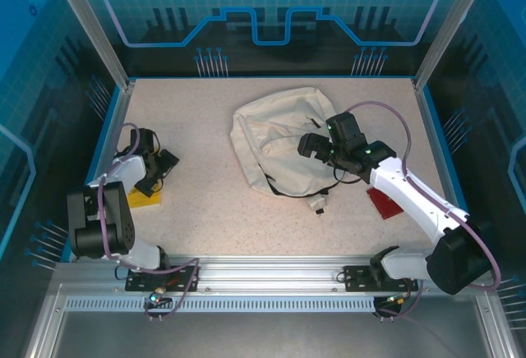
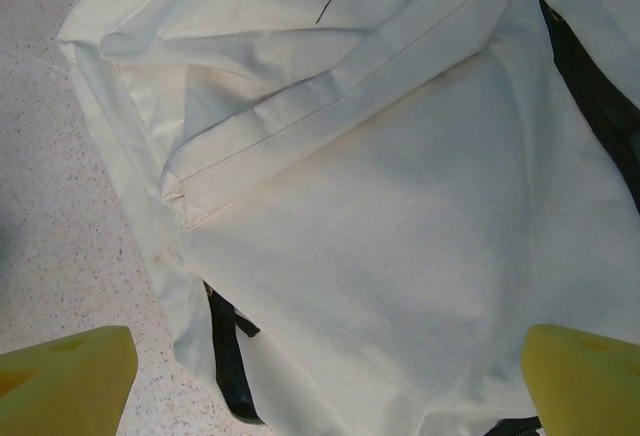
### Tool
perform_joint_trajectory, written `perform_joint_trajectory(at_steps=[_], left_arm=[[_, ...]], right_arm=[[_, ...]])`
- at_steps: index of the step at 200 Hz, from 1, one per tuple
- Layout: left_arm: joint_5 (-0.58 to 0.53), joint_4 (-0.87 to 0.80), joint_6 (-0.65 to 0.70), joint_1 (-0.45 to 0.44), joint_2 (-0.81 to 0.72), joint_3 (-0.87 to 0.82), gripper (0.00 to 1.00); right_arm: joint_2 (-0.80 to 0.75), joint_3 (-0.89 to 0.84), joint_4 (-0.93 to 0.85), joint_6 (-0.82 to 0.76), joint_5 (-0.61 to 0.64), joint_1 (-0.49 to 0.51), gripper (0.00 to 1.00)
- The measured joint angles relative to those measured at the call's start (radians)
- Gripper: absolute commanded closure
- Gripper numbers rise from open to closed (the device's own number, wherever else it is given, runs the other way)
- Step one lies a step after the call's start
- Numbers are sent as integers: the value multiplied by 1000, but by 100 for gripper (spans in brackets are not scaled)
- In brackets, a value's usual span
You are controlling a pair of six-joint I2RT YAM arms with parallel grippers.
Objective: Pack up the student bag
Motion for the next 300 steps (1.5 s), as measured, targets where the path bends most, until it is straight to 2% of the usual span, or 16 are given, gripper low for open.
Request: perform_joint_trajectory(at_steps=[41, 66, 92, 156, 189, 212, 240, 271, 300], left_arm=[[75, 29, -1, -3, 21, 13, 1], [120, 61, -4, -45, 25, 13, 1], [171, 106, -40, -154, 26, 7, 1], [254, 236, -219, -499, 14, -37, 1], [313, 174, -227, -588, 14, -6, 2], [315, 68, -169, -583, 1, 65, 1], [278, -26, -96, -535, -85, 127, 1], [245, -77, -56, -374, -202, 99, 1], [221, -105, -41, -251, -269, -1, 1]], right_arm=[[0, 2, 0, 12, -11, 4, 1], [0, 6, 0, 14, -10, 4, 1], [0, 6, -1, 18, -10, 4, 1], [2, 6, -1, 37, -15, 4, 1], [28, 8, 2, 35, -36, 9, 3], [109, 64, -1, 5, -85, 43, 7], [273, 228, -16, -58, -127, 158, 16], [457, 385, -23, -112, -201, 276, 29], [642, 530, -47, -142, -250, 332, 40]])
